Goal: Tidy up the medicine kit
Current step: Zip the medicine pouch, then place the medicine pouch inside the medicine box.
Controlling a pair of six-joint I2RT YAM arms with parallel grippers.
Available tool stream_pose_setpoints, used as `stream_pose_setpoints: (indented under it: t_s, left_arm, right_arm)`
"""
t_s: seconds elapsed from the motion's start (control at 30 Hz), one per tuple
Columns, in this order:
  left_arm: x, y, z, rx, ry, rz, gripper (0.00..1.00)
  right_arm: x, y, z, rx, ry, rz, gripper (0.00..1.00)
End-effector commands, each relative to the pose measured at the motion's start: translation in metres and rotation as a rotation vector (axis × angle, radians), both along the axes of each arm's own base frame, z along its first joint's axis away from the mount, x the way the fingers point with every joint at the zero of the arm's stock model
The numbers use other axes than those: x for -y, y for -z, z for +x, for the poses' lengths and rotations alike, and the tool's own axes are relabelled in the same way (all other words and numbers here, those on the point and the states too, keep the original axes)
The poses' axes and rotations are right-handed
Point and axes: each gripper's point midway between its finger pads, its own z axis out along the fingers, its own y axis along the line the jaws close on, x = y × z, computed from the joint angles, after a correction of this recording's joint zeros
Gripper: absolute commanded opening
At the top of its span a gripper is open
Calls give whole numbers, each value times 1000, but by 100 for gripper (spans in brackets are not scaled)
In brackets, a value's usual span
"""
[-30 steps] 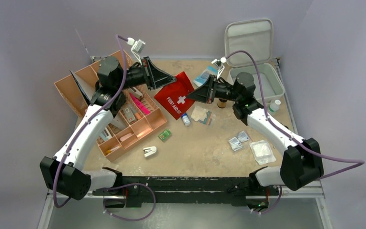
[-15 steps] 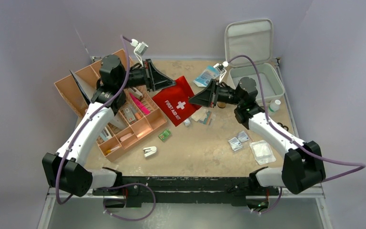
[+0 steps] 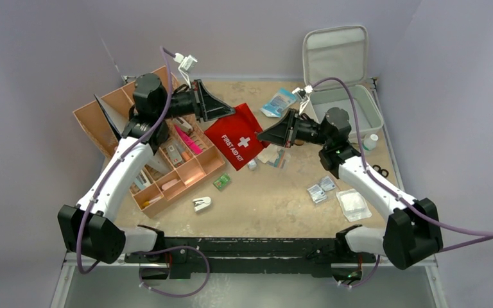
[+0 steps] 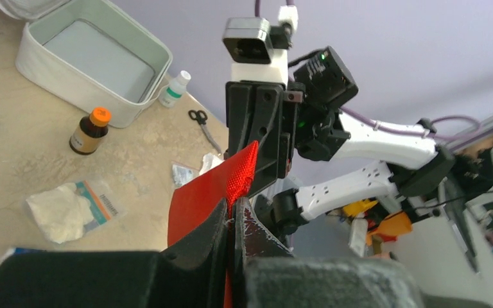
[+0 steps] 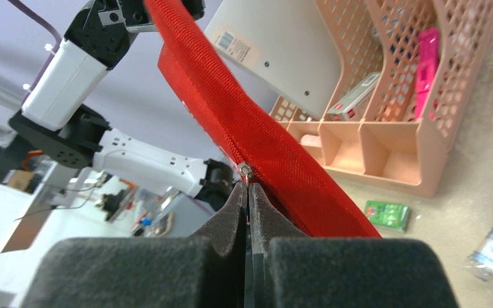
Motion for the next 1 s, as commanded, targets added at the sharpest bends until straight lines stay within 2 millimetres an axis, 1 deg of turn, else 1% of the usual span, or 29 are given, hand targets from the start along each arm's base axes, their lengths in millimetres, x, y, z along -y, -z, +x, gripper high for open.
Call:
stream_pose_setpoints:
  t_s: [0.0, 0.03, 0.1, 0.23, 0.3, 0.37, 0.43, 0.53, 0.6, 0.77, 0.83, 0.9, 0.97]
  left_arm:
    - [-23, -51, 14, 22, -114, -181, 0]
    - [-26, -56, 15, 7, -121, -211, 0]
    - [-29, -59, 19, -8, -135, -226, 0]
    - [-33, -52, 27, -12, -180, -202, 0]
    - [-35, -52, 27, -14, -183, -207, 0]
    - [-37, -56, 27, -9, -190, -216, 0]
    - [-41, -61, 27, -3, -201, -223, 0]
    - [-49, -69, 27, -5, -226, -240, 0]
    - [-53, -74, 27, -7, -234, -252, 0]
    - [-54, -73, 25, -25, -227, -273, 0]
    - [-52, -68, 25, -20, -212, -256, 0]
    - [-51, -56, 27, -38, -213, -217, 0]
    - [-50, -41, 27, -51, -201, -179, 0]
  right_arm:
    - [9, 28, 0, 17, 55, -103, 0]
    - [10, 33, 0, 9, 59, -115, 0]
    - [11, 43, 0, -18, 70, -137, 0]
    - [13, 61, 1, -50, 77, -176, 0]
    - [15, 69, 4, -57, 97, -204, 0]
    - [19, 85, 3, -102, 113, -252, 0]
    - [23, 98, 8, -128, 153, -298, 0]
    - [26, 110, 13, -156, 178, -337, 0]
    - [25, 111, 15, -155, 179, -332, 0]
    - [27, 108, 23, -143, 219, -342, 0]
    - [24, 96, 21, -108, 201, -314, 0]
    - [21, 76, 16, -72, 175, -257, 0]
    - [22, 55, 15, -22, 188, -222, 0]
